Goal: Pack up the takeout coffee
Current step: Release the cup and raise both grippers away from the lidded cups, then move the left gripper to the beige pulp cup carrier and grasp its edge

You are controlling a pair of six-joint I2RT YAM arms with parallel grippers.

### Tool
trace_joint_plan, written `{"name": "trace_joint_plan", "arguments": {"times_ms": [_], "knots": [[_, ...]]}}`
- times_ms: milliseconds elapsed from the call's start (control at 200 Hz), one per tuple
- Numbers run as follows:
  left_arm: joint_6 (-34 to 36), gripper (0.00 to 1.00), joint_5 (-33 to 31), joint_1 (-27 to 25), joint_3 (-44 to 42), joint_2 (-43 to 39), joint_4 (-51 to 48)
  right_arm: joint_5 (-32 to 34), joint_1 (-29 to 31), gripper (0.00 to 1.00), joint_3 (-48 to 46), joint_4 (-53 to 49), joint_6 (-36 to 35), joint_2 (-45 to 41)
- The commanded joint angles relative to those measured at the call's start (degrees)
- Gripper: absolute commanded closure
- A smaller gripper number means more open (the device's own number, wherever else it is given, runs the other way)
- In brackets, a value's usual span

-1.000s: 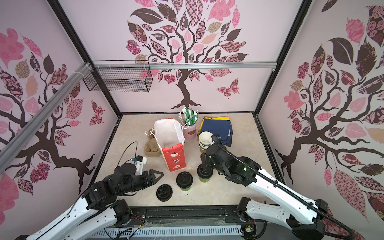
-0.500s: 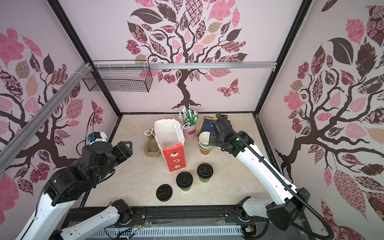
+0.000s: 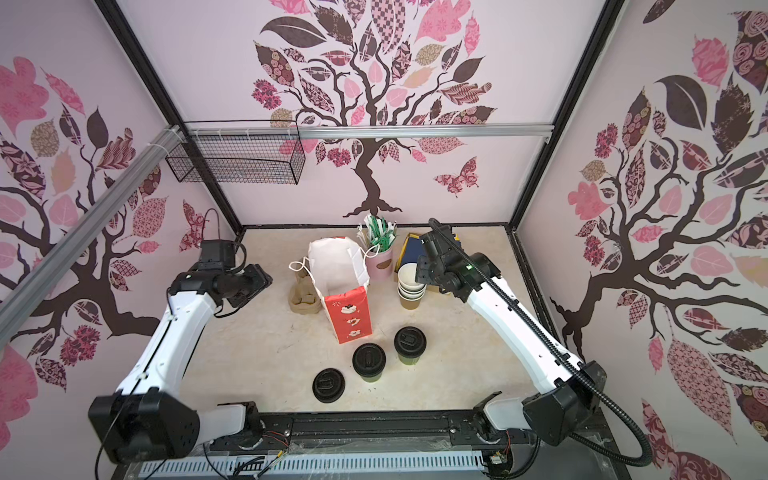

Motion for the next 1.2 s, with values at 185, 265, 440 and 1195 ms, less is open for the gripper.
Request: {"name": "trace_joint_plan", "arguments": {"times_ms": [185, 265, 440, 1195], "knots": [[18.42, 0.33, 12.95, 0.55, 4.21, 17.19, 0.13, -1.29, -2.43, 0.36, 3.92, -1.01, -1.33, 2.45], [20.16, 0.35, 14.55, 0.55, 5.50, 20.61, 0.28, -1.35, -2.69, 0.35, 3.85, -1.01, -1.16, 2.47], [22.69, 0.39, 13.30, 0.47, 8.82, 24.33, 1.36, -1.92, -2.85, 0.35, 2.76, -0.92, -0.21, 2.13], [20.65, 0.73, 0.33, 0.99, 5.65, 22.22, -0.85, -4.35, -2.87, 0.34, 0.21, 0.49, 2.33, 0.89]]}}
